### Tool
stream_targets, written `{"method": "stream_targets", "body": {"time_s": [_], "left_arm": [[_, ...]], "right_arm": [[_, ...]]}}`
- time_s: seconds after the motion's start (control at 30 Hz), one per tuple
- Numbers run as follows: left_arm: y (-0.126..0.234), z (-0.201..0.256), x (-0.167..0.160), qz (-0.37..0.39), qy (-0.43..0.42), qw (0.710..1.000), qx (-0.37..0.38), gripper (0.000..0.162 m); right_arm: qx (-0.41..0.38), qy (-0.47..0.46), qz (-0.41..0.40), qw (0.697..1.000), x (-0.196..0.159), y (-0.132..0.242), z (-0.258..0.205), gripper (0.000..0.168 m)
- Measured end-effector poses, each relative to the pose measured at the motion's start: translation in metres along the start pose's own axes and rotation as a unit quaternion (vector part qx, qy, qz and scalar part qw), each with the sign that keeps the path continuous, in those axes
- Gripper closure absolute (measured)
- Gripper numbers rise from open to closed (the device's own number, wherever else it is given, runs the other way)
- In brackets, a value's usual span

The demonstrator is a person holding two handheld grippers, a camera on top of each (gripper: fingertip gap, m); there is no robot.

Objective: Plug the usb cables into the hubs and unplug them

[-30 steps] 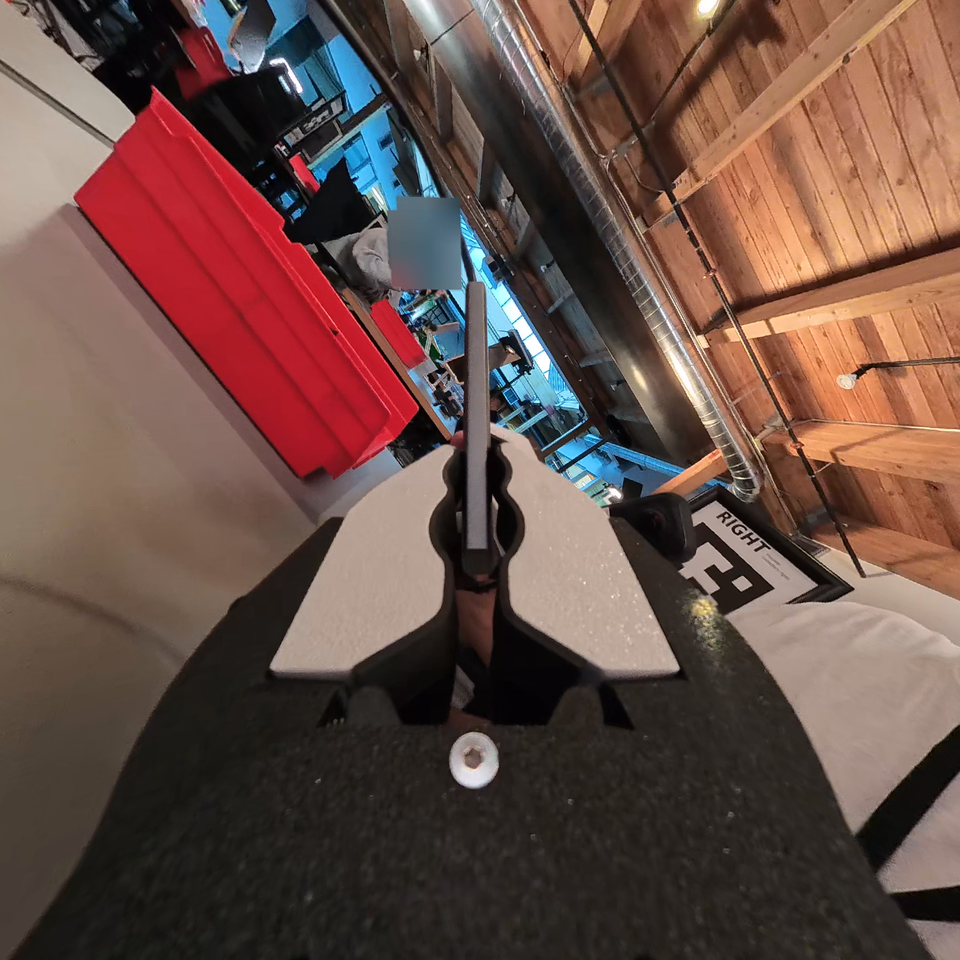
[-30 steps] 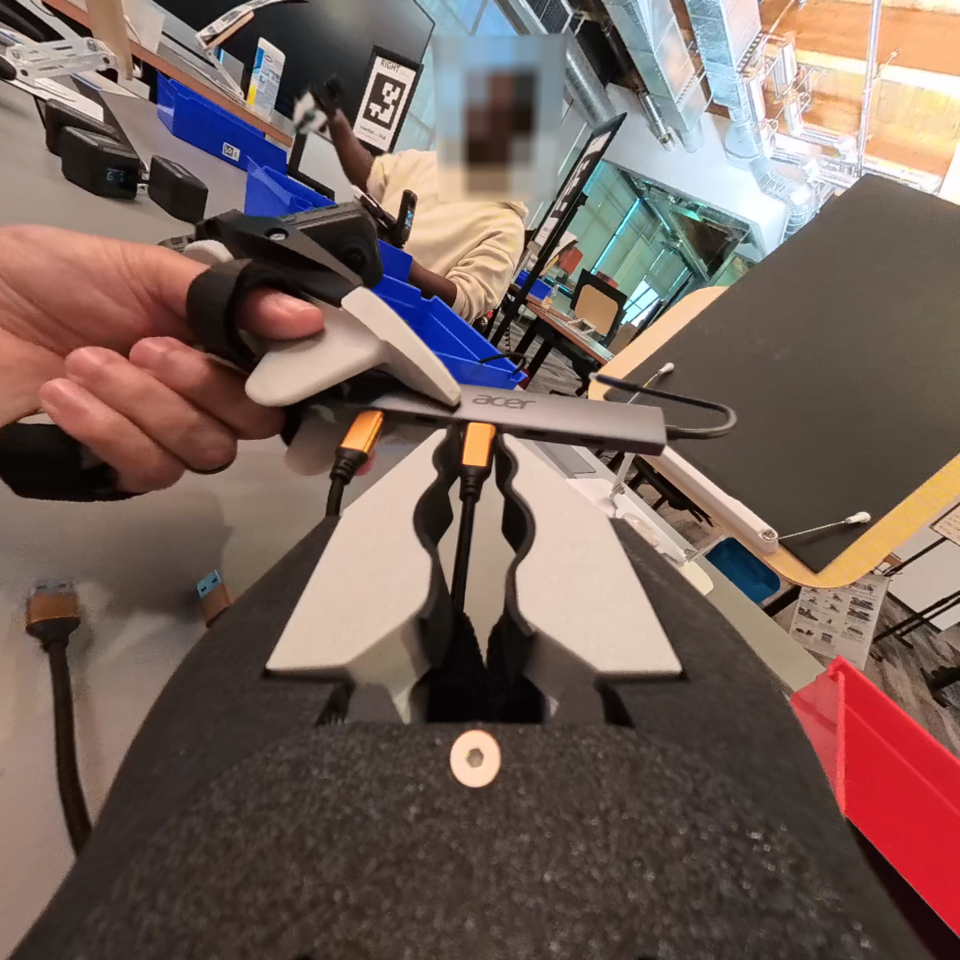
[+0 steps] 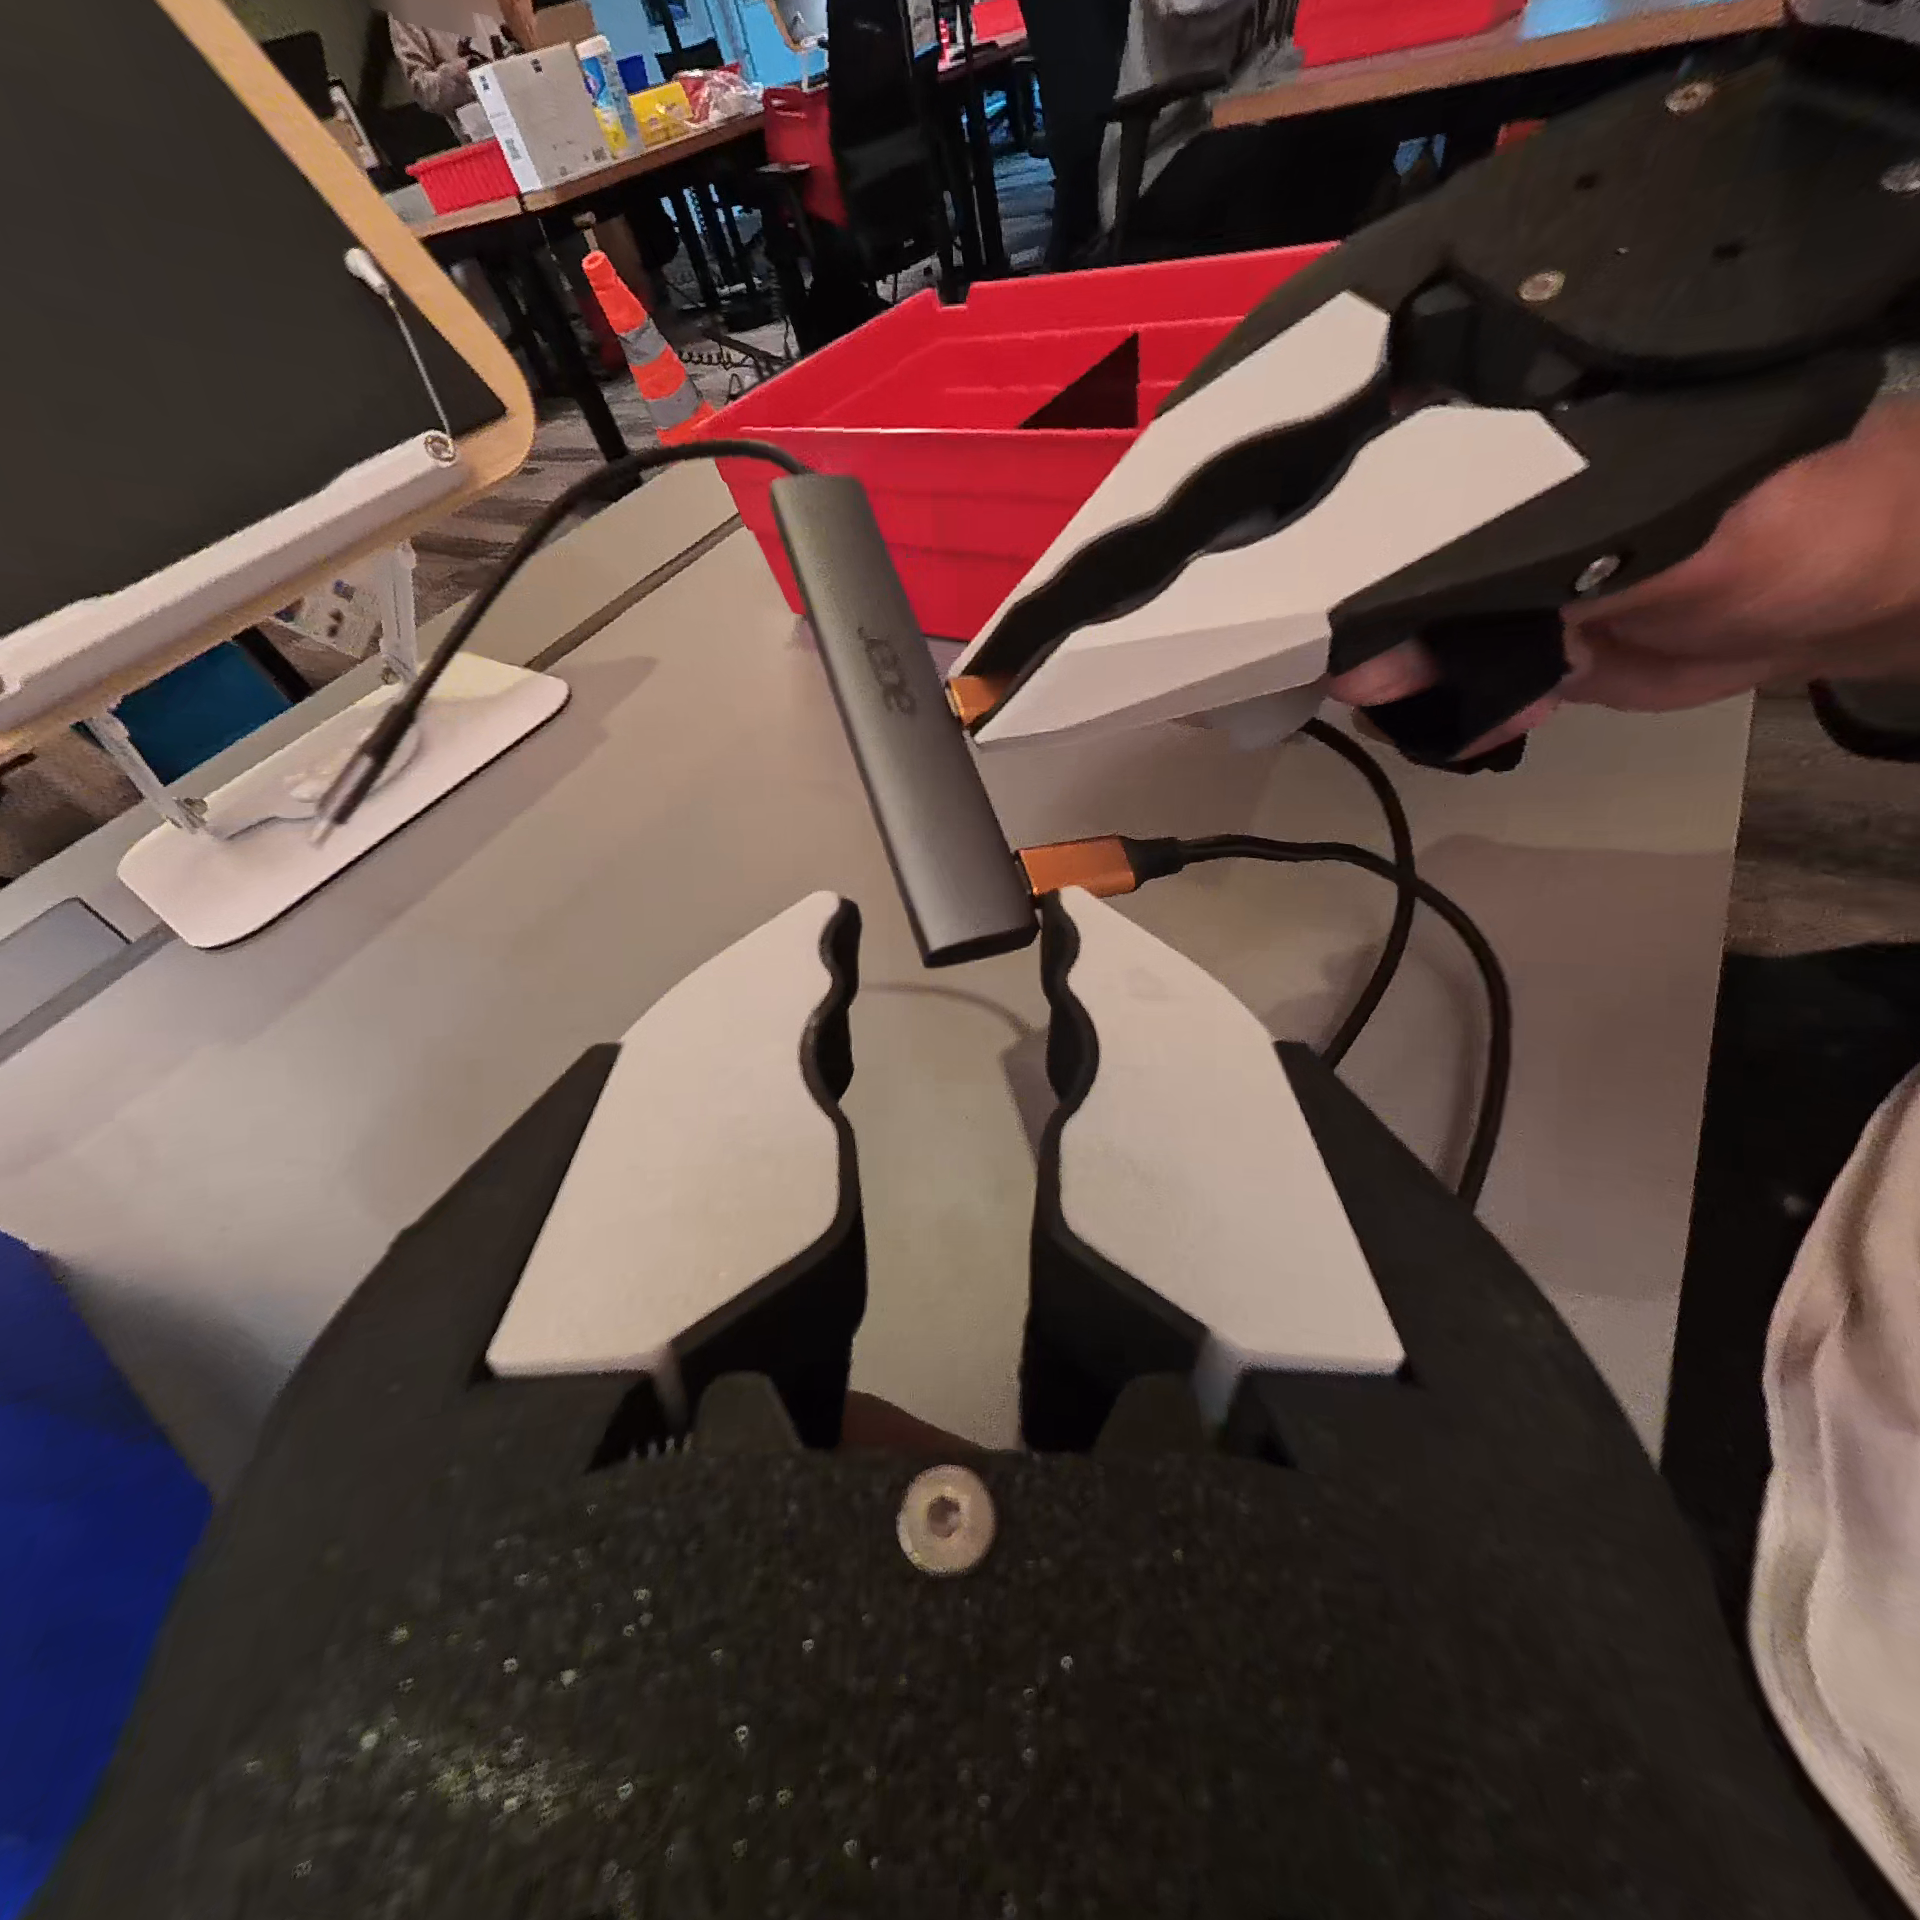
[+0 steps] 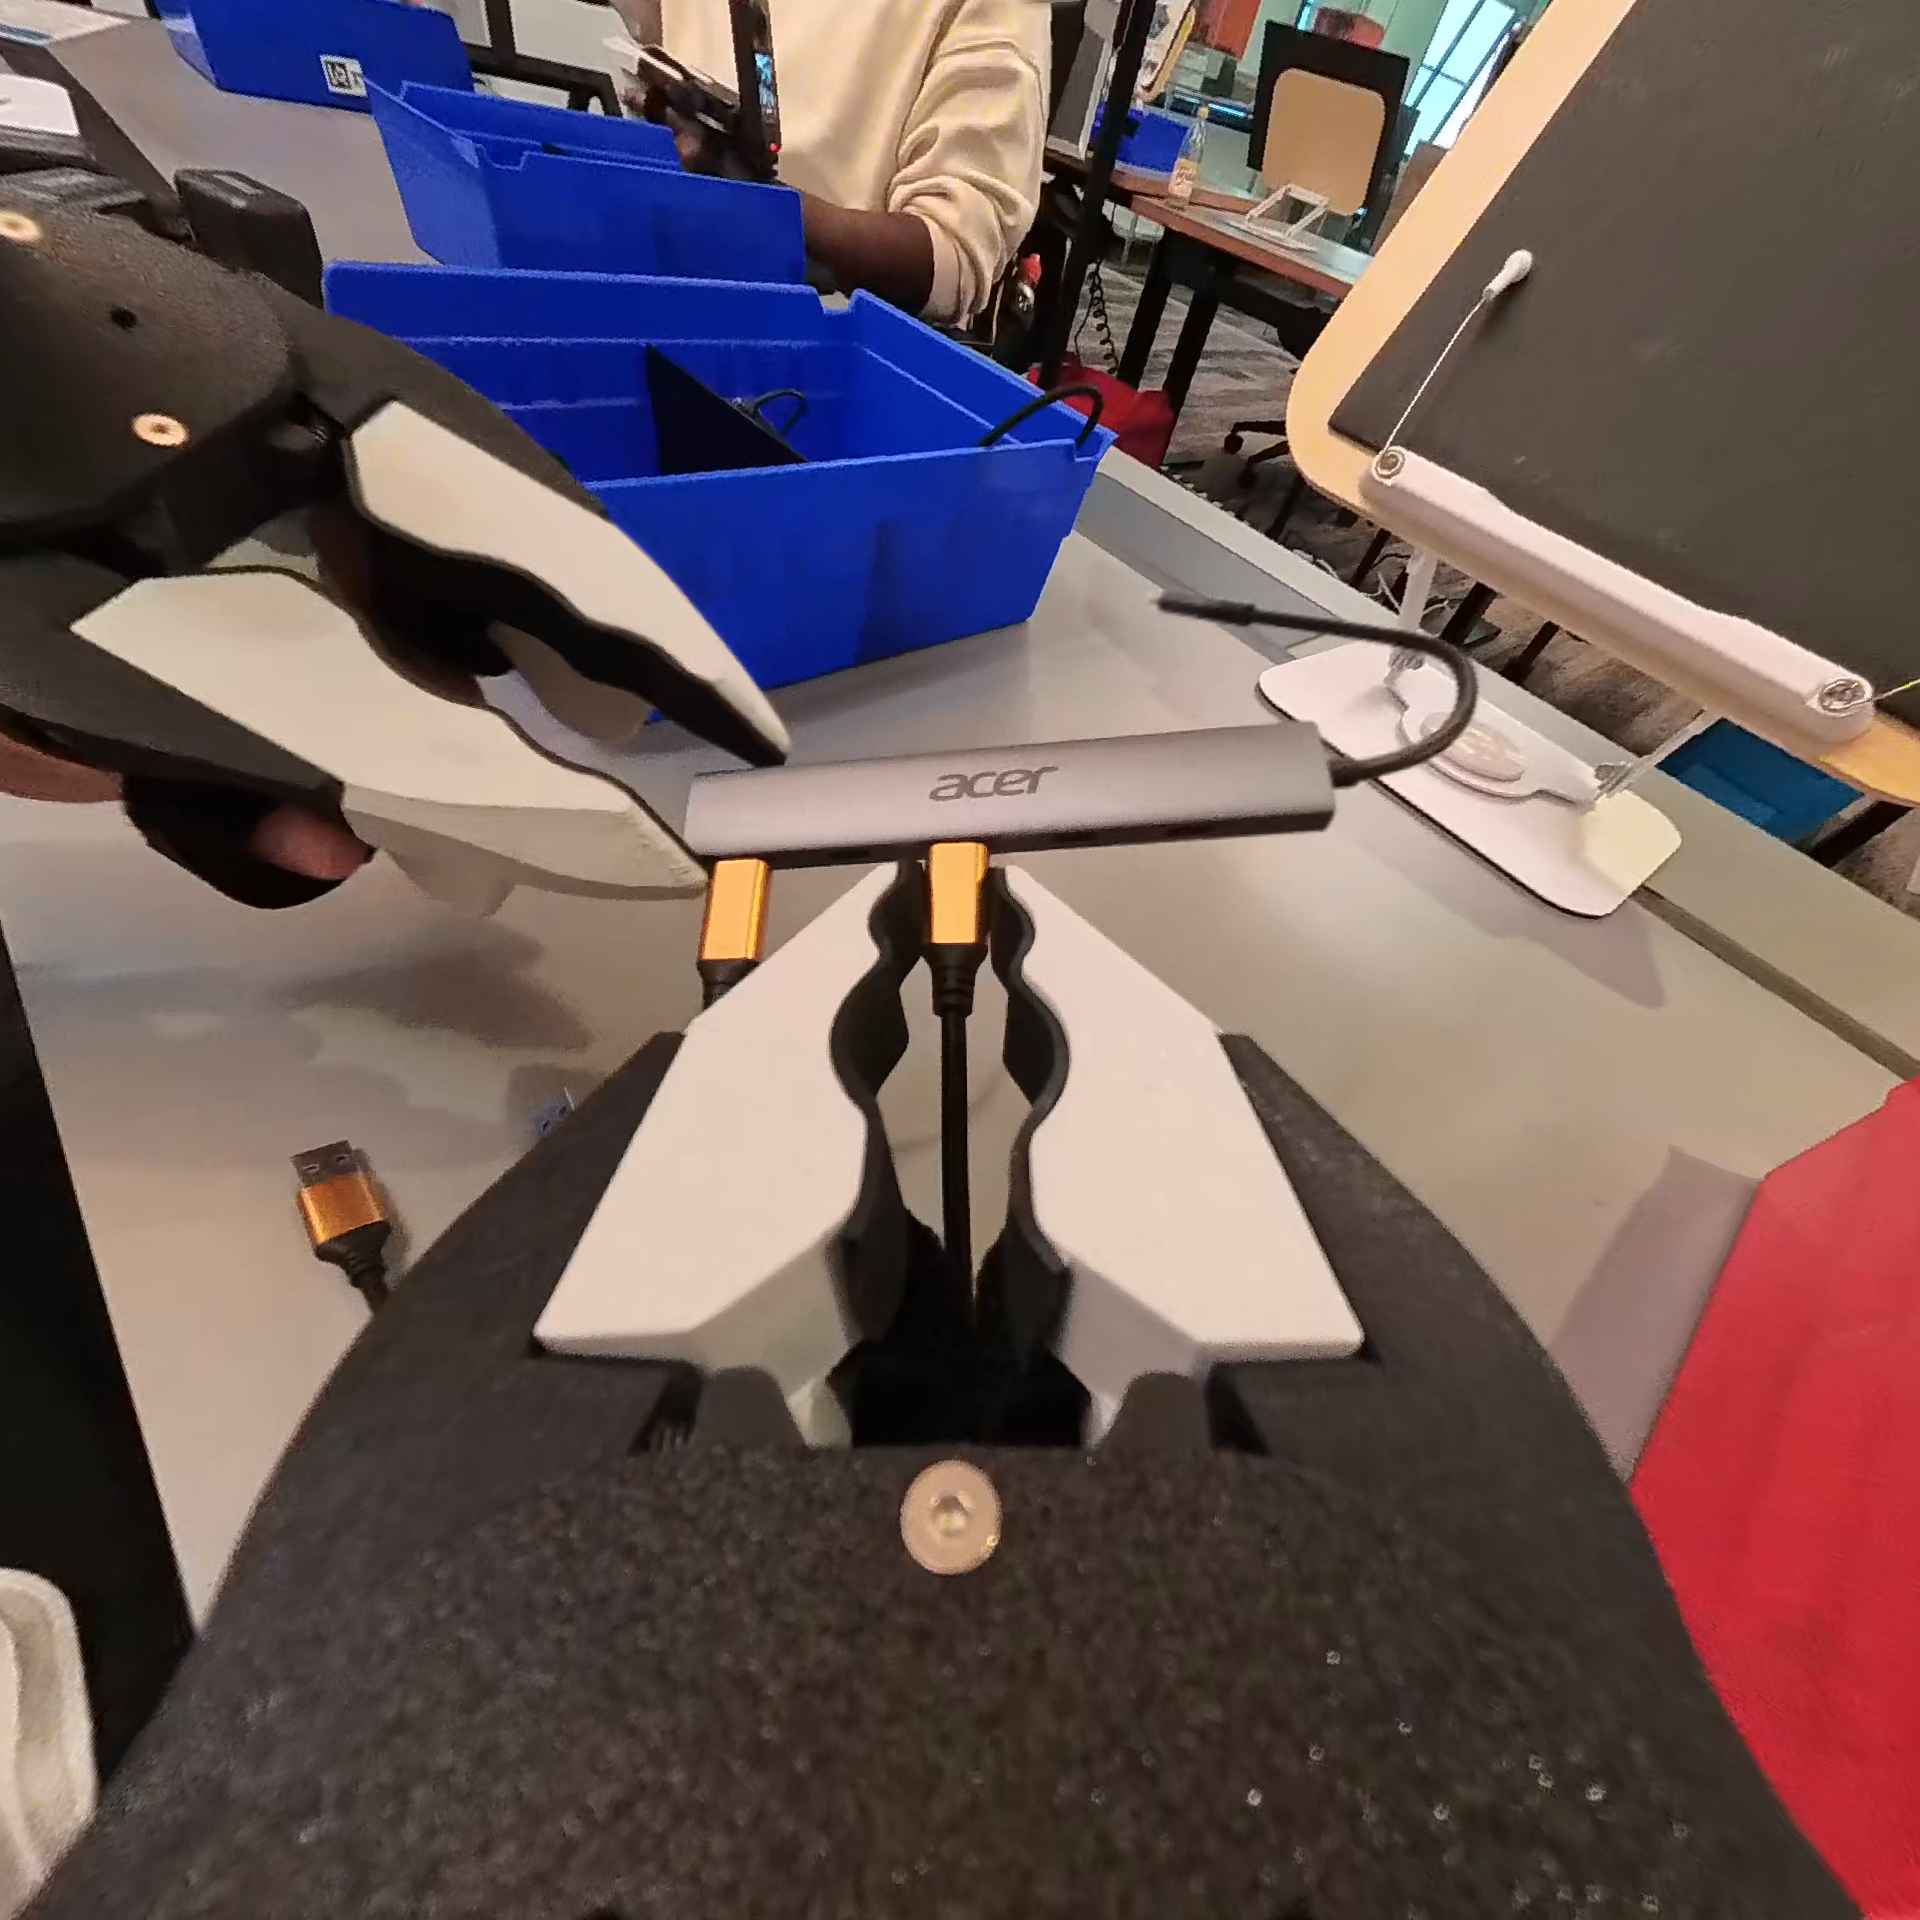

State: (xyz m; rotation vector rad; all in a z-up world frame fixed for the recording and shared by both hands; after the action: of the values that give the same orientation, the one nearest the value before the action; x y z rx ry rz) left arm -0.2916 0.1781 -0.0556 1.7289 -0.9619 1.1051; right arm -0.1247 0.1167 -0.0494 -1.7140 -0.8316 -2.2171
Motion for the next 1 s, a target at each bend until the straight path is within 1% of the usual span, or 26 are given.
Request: {"method": "stream_targets", "body": {"time_s": [0.07, 0.17, 0.27, 0.37, 0.43, 0.47, 0.5, 0.53, 0.57, 0.63, 0.67, 0.73, 0.8, 0.83, 0.87, 1.0], "left_arm": [[0.0, 0.003, 0.001, 0.002, -0.016, 1.0, 0.005, 0.139], [-0.006, 0.008, -0.002, -0.033, -0.057, 0.997, 0.036, 0.139], [-0.009, 0.011, 0.001, -0.054, -0.092, 0.99, 0.091, 0.14], [-0.007, 0.007, 0.009, -0.051, -0.059, 0.99, 0.118, 0.142], [-0.005, 0.006, 0.01, -0.052, -0.067, 0.986, 0.144, 0.142], [-0.003, 0.002, 0.009, -0.054, -0.069, 0.982, 0.168, 0.162], [0.0, -0.006, 0.009, -0.052, -0.052, 0.978, 0.194, 0.162], [0.005, -0.016, 0.011, -0.048, -0.023, 0.98, 0.191, 0.162], [0.008, -0.021, 0.012, -0.037, -0.009, 0.985, 0.168, 0.162], [0.009, -0.021, 0.011, -0.036, -0.011, 0.989, 0.14, 0.162], [0.008, -0.021, 0.008, -0.039, 0.004, 0.991, 0.126, 0.162], [0.002, -0.021, 0.002, -0.051, 0.057, 0.995, 0.071, 0.16], [-0.003, -0.019, -0.003, -0.063, 0.078, 0.994, 0.03, 0.131], [-0.005, -0.017, -0.006, -0.072, 0.069, 0.995, 0.013, 0.124], [-0.006, -0.013, -0.008, -0.079, 0.052, 0.995, 0.002, 0.12], [-0.014, 0.002, -0.012, -0.101, 0.004, 0.995, -0.013, 0.121]], "right_arm": [[-0.002, 0.002, -0.003, 1.0, 0.0, 0.0, 0.001, 0.158], [-0.006, 0.004, -0.011, 1.0, -0.001, -0.001, 0.001, 0.158], [-0.033, 0.015, -0.02, 0.999, -0.003, -0.003, 0.001, 0.158], [-0.037, 0.013, -0.013, 0.999, -0.002, -0.002, 0.002, 0.158], [-0.022, 0.006, -0.011, 1.0, -0.003, -0.002, 0.002, 0.157], [-0.017, 0.001, -0.03, 0.999, -0.007, -0.003, 0.002, 0.157], [-0.012, 0.006, -0.042, 0.999, -0.011, -0.003, 0.001, 0.158], [-0.009, 0.011, -0.051, 0.999, -0.016, -0.004, 0.0, 0.159], [-0.009, 0.012, -0.055, 0.998, -0.019, -0.006, 0.0, 0.159], [0.001, 0.006, -0.058, 0.998, -0.019, -0.009, -0.002, 0.159], [0.003, 0.009, -0.056, 0.998, -0.017, -0.01, -0.003, 0.159], [0.015, 0.036, -0.056, 0.998, -0.013, -0.011, -0.007, 0.159], [0.012, 0.073, -0.062, 0.995, -0.01, -0.01, -0.011, 0.159], [0.019, 0.085, -0.062, 0.994, -0.009, -0.009, -0.013, 0.159], [0.041, 0.09, -0.054, 0.994, -0.007, -0.008, -0.016, 0.159], [0.087, 0.068, -0.037, 0.993, 0.001, -0.007, -0.024, 0.159]]}}
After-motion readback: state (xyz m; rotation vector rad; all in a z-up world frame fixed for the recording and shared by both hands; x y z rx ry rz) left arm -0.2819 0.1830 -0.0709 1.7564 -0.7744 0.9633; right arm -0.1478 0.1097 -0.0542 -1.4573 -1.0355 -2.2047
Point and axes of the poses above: each gripper's, where its closed fingertips meet, y back along the fingers, x out of its top, z = x × y across the jaws, the point moved 10 cm from there along y, back along the fingers, and after that the axes turned 9 degrees about x, right-handed, at the moved point
